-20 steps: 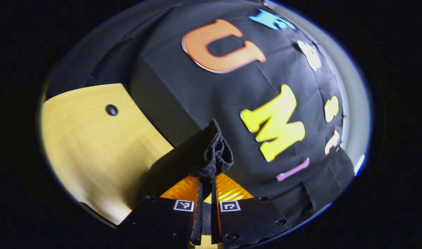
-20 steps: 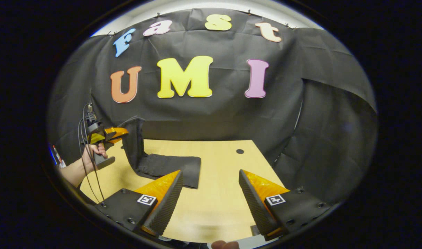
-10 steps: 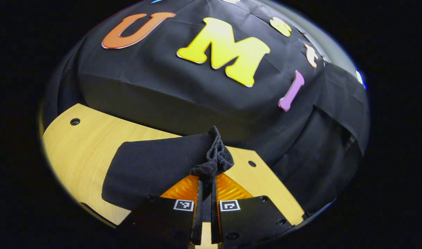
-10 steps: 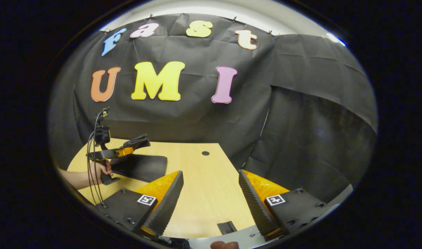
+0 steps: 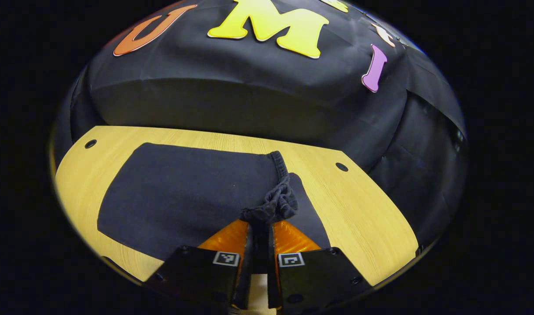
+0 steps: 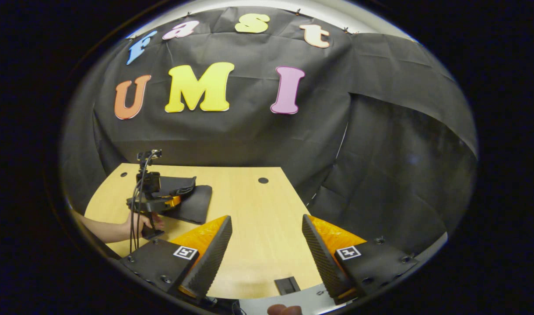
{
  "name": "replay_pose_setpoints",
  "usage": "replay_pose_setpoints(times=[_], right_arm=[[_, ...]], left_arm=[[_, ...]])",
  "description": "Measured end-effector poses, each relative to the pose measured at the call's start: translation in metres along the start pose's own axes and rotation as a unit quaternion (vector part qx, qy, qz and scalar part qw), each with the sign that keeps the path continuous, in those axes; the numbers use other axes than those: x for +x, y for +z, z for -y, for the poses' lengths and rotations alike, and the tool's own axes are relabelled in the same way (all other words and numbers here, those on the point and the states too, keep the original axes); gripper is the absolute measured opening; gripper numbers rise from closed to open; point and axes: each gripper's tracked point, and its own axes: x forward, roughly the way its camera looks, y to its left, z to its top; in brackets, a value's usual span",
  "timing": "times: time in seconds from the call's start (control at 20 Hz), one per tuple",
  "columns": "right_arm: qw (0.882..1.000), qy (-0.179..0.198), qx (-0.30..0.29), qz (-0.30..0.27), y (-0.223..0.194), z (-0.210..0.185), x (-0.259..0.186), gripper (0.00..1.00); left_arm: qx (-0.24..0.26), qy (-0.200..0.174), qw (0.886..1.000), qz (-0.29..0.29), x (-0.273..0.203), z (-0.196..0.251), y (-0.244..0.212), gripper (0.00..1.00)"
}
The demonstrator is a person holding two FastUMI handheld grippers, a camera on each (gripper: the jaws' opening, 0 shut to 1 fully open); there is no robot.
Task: Grasp the waist and the cuffs of the jeans and fold them to make the two legs overlap; first hold the waist and fold one-third of the jeans toward the cuffs, then hold the cuffs and fold the remaining one-third in the same direction to finish folding.
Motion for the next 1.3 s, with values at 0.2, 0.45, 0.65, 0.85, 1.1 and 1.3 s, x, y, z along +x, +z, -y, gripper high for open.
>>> replay_pose_setpoints(times=[0.2,0.45,0.65,0.85,1.1,1.3], right_arm=[[1.000,0.011,-0.002,0.001,0.006,-0.007,0.005,0.99],[1.000,0.026,-0.003,0.004,0.011,-0.016,0.003,0.99],[0.999,0.043,-0.017,0.019,0.023,-0.031,-0.002,0.98],[0.996,0.075,-0.021,0.047,0.042,-0.064,-0.008,0.99],[0.986,0.131,-0.032,0.101,0.083,-0.139,-0.001,0.98],[0.972,0.177,-0.011,0.152,0.122,-0.201,-0.006,0.99]], left_arm=[[0.017,0.014,1.000,0.004,-0.005,0.006,0.003,0.42],[0.025,0.011,1.000,0.002,-0.019,0.024,-0.001,0.74],[0.051,0.007,0.999,0.005,-0.040,0.041,0.001,0.81],[0.055,0.012,0.997,0.056,-0.101,0.030,0.043,0.90],[0.094,0.074,0.977,0.175,-0.217,-0.020,0.145,0.99],[0.075,0.114,0.959,0.249,-0.298,-0.047,0.214,0.98]])
